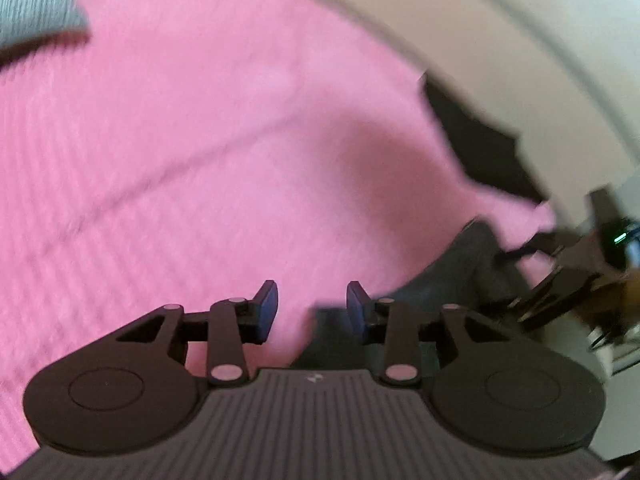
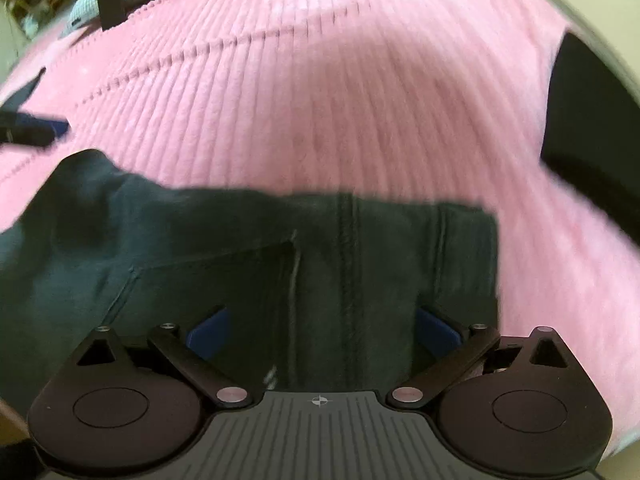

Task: Fold clothes

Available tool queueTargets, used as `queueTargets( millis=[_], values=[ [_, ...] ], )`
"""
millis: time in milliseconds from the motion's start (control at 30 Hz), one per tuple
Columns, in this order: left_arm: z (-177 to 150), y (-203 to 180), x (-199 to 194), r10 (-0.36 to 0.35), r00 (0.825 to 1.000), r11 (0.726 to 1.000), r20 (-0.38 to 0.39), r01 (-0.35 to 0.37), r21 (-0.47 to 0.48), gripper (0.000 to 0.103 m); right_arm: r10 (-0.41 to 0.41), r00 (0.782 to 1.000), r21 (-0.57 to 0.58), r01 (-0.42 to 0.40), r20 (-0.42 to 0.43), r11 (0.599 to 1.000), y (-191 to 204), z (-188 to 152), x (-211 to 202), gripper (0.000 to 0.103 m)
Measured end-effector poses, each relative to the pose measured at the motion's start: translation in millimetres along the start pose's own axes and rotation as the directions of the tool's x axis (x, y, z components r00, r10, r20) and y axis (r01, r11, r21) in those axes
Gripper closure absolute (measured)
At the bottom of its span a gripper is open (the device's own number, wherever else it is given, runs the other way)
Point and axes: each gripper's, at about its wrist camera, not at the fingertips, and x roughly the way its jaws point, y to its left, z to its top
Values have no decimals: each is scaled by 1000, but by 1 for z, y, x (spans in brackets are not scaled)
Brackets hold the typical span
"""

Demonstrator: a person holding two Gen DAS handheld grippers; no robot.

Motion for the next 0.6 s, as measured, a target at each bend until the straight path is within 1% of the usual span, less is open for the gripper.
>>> queueTargets(
  millis=[33,67,133,167,200,267,300,333,367,400,433,467,500,567,600],
  values=[
    [-2,-3,4,-42,999,999,-16,43,7,71,-8,1000,7,8,-3,1000,-4,-4,-2,2],
    [-6,-6,13,-64,997,998,-51,65,17,71,-20,1000,13,20,-4,1000,-7,-8,-5,2],
    [-18,-5,40,-35,986,999,-160,38,11,72,-44,999,24,44,-6,999,-15,-15,-11,1],
    [-20,-4,45,-18,984,1000,-179,22,17,74,-56,998,30,56,-7,998,-19,-19,-14,1],
    [-22,-3,49,-1,981,1000,-193,6,24,75,-64,998,84,64,-5,994,-26,-23,-18,2],
    [-24,-1,57,33,975,999,-219,-25,40,76,-80,997,211,79,-4,974,-42,-37,-33,2],
    [-25,0,61,50,971,998,-232,-40,47,76,-89,996,271,87,-6,959,-49,-47,-44,2],
    [-27,1,65,68,967,997,-245,-56,56,76,-79,997,334,79,-11,939,-54,-59,-50,2],
    [-25,-6,61,86,967,994,-238,-67,85,75,-65,998,398,66,-18,915,-59,-71,-55,2],
    [-24,-14,55,104,968,990,-228,-78,118,75,-50,998,460,55,-23,886,-64,-83,-60,7],
    [-22,-22,49,121,968,984,-218,-89,151,73,-25,1000,508,31,-17,861,-66,-92,-60,19],
    [-21,-32,46,125,968,980,-216,-88,176,72,1,1000,552,3,-8,834,-68,-99,-60,23],
    [-23,-40,44,114,967,979,-226,-70,191,72,18,1000,589,-24,16,808,-70,-105,-62,29],
    [-28,-58,40,87,964,975,-251,-31,218,71,33,996,657,-77,79,750,-76,-105,-53,33],
    [-33,-66,41,80,958,972,-276,-14,234,71,33,994,692,-97,105,715,-79,-105,-48,48]
  ],
)
